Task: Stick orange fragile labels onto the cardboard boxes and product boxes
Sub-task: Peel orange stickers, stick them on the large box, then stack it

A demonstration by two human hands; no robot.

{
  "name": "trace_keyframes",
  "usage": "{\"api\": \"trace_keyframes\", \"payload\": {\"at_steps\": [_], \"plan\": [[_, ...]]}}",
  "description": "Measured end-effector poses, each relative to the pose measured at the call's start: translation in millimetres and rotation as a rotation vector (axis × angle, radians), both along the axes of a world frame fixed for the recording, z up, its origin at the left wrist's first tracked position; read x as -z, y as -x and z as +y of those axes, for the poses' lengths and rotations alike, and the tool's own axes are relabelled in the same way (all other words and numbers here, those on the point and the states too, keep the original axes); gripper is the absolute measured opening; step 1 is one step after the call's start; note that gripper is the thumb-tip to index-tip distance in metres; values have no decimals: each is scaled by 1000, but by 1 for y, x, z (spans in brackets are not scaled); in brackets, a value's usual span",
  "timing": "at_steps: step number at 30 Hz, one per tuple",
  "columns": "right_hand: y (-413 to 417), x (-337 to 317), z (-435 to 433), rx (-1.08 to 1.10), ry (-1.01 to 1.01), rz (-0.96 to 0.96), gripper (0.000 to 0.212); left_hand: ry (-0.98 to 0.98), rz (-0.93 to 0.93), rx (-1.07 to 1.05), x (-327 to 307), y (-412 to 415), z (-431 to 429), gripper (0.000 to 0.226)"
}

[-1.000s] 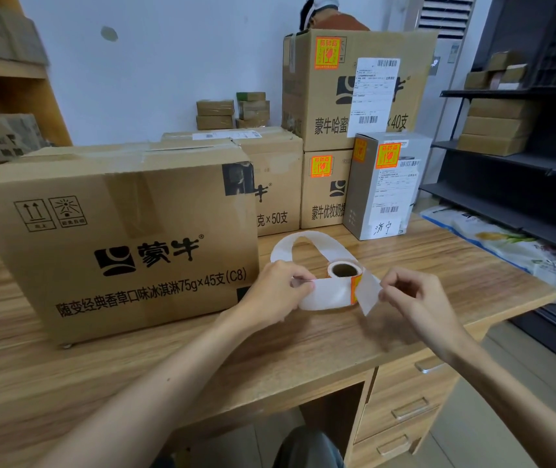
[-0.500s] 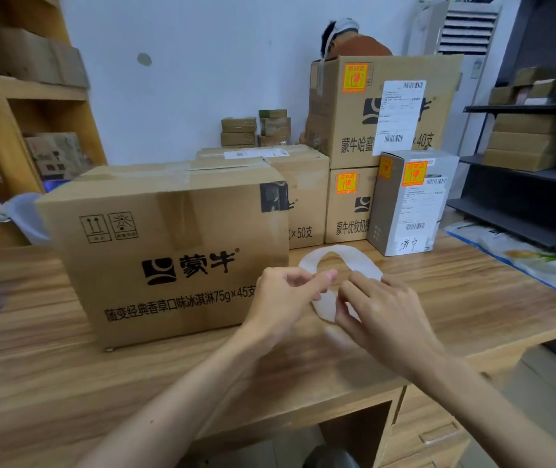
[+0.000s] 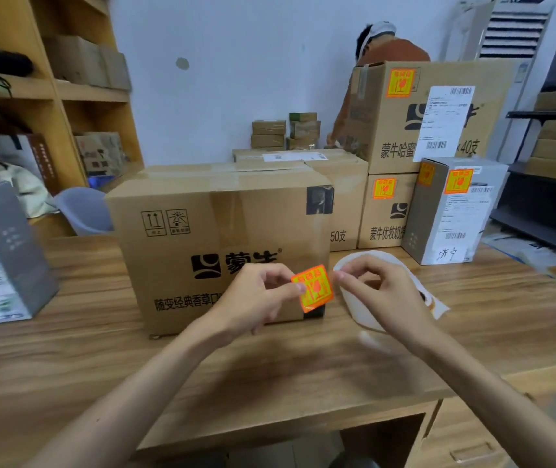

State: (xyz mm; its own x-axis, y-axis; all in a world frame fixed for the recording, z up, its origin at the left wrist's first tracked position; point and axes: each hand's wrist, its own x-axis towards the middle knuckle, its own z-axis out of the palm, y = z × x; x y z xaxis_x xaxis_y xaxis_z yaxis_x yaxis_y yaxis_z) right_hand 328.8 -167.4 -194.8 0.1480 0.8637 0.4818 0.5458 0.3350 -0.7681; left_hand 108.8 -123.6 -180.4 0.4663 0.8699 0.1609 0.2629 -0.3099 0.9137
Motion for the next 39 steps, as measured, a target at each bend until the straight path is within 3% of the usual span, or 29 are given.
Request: {"api": "trace_keyframes", "payload": {"at_steps": [5,11,21,29,39], "plan": [[29,-7,8,-197,73,144,8,-65,72,17,-3,31,-2,13],[67,-12,17,-329,108,122,13,-140,106,-43,-8,72,-6,13],[164,-40,53,-331,-82,136,12,-262,-152,-403,-30,145,5,8],[208,-57,67,-172,-196,27,12,-479,-97,-592,-46,176,11,15],[227,-62,65,45,-375,-251,14,-679,36,-716,-43,181,28,19]]}}
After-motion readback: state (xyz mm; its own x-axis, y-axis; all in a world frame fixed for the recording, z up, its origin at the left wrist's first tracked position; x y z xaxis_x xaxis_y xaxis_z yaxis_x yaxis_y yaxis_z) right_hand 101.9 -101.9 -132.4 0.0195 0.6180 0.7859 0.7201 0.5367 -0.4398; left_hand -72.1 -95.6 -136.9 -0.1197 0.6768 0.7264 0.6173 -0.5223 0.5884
